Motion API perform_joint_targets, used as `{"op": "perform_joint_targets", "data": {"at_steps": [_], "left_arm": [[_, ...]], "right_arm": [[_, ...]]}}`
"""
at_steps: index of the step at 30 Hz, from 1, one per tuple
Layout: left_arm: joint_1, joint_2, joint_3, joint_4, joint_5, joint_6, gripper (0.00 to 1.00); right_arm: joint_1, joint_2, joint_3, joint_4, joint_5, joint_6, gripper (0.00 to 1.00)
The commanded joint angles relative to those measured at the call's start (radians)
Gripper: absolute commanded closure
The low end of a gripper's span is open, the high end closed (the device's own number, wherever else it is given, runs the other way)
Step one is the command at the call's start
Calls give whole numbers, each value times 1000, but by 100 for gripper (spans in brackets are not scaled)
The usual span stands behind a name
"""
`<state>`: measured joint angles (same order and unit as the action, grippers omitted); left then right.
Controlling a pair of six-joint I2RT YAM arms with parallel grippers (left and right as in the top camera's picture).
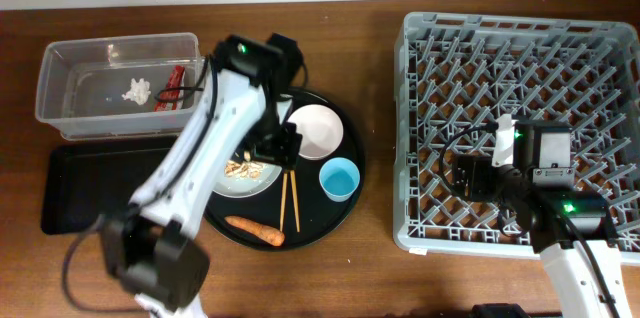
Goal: Sort waste into correct bins and load items into the dishwasher rack
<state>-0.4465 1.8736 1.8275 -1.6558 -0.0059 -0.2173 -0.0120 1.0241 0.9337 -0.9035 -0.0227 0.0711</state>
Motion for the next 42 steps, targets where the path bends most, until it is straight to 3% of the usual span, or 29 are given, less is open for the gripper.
{"op": "perform_joint_targets", "data": {"at_steps": [1, 2, 4, 7, 13, 16, 18, 19, 20, 23, 30, 33, 37, 39, 42], "left_arm": [[-57, -229, -162, 140, -158, -112, 19], [-60, -289, -237, 224, -156, -112, 19], [-55, -362, -385, 423, -134, -100, 8], [-53, -336, -491, 639, 114, 56, 9], [-61, -147, -506, 727, 280, 77, 19], [-61, -50, -506, 737, 291, 77, 35], [-61, -32, -506, 750, 324, 77, 38], [-61, -26, -506, 764, 346, 77, 50], [-61, -26, -506, 771, 355, 77, 69], [-61, -26, -506, 773, 355, 75, 90], [-64, -20, -507, 757, 354, 73, 92], [-69, -6, -509, 756, 349, 73, 100], [47, -48, -460, 708, 352, 74, 100], [140, -87, -419, 706, 467, 77, 100], [243, -104, -407, 811, 832, 78, 100]], "right_arm": [[5, -3, 22, 1, 8, -3, 2], [5, -3, 22, 1, 8, -3, 2], [5, -3, 22, 1, 8, -3, 2], [5, -3, 22, 2, 9, -3, 2], [5, -3, 22, 2, 8, -3, 2], [5, -3, 22, 1, 8, -3, 2], [5, -3, 22, 1, 9, -3, 2], [5, -3, 22, 1, 8, -3, 2], [5, -3, 22, 1, 8, -3, 2], [5, -3, 22, 2, 8, -3, 2], [5, -3, 22, 1, 8, -3, 2], [5, -3, 22, 1, 8, -3, 2], [5, -3, 22, 2, 9, -3, 2], [5, -3, 22, 6, 10, -3, 2], [5, 5, 22, 63, -4, 79, 2]]}}
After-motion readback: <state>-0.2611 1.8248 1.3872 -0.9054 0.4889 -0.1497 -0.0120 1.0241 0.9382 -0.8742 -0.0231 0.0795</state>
